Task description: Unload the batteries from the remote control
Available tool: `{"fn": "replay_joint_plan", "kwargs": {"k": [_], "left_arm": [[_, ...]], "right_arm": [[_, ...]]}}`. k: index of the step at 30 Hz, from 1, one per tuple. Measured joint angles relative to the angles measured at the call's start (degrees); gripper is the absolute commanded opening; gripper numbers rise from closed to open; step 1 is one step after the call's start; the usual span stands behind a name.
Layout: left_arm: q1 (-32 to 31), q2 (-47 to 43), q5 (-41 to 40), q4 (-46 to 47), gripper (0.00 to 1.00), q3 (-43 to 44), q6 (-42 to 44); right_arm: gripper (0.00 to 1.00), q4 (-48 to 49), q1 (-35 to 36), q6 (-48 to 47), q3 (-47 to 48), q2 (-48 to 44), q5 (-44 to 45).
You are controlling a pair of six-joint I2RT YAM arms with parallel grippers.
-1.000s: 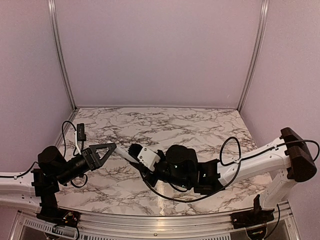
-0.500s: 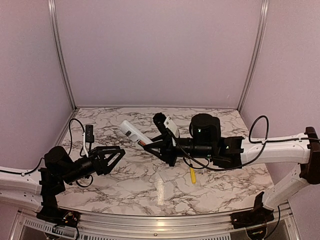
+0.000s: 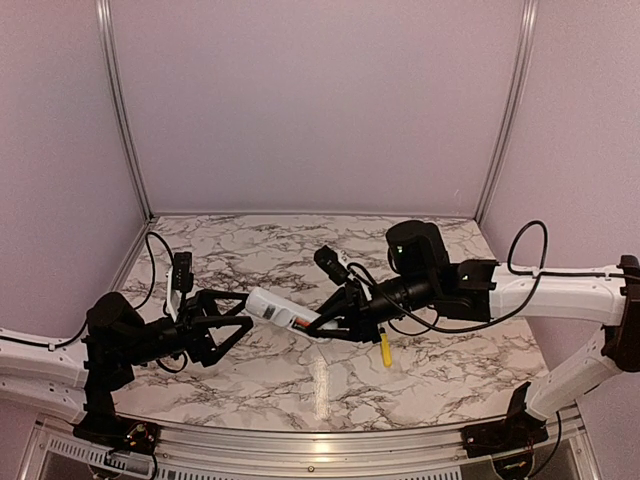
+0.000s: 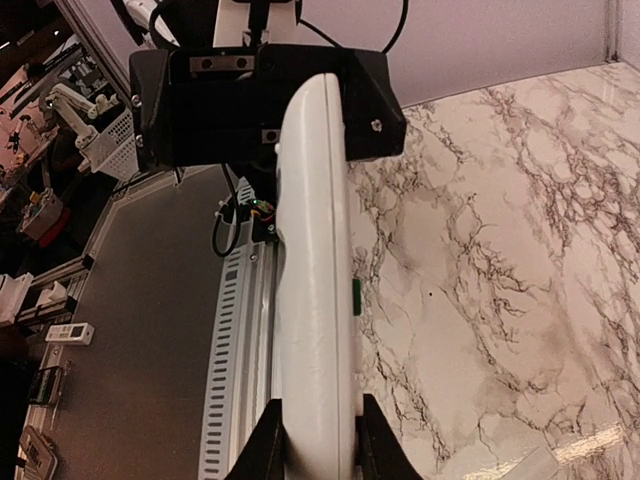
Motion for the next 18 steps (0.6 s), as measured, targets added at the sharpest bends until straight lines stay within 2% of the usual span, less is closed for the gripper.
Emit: {"fn": "replay_joint_plan", "kwargs": {"k": [8,15,18], "left_arm": [[0.00,5.42,4.76,0.57,0.95,0.61,3.08],[0.00,8.44,7.69,0.50,0.82,2.16,4.70],[0.00,8.79,8.87,-1.09,0.81,3.56,5.86]], "right_arm": [[0.00,-9.99,0.00,-4.42,4.28,2.40,-5.68],[0.00,-18.08,0.00,-8.20,7.93,4.15,-7.96],[0.00,-20.96,0.00,-9.44,9.66,5.27,-8.57]]}}
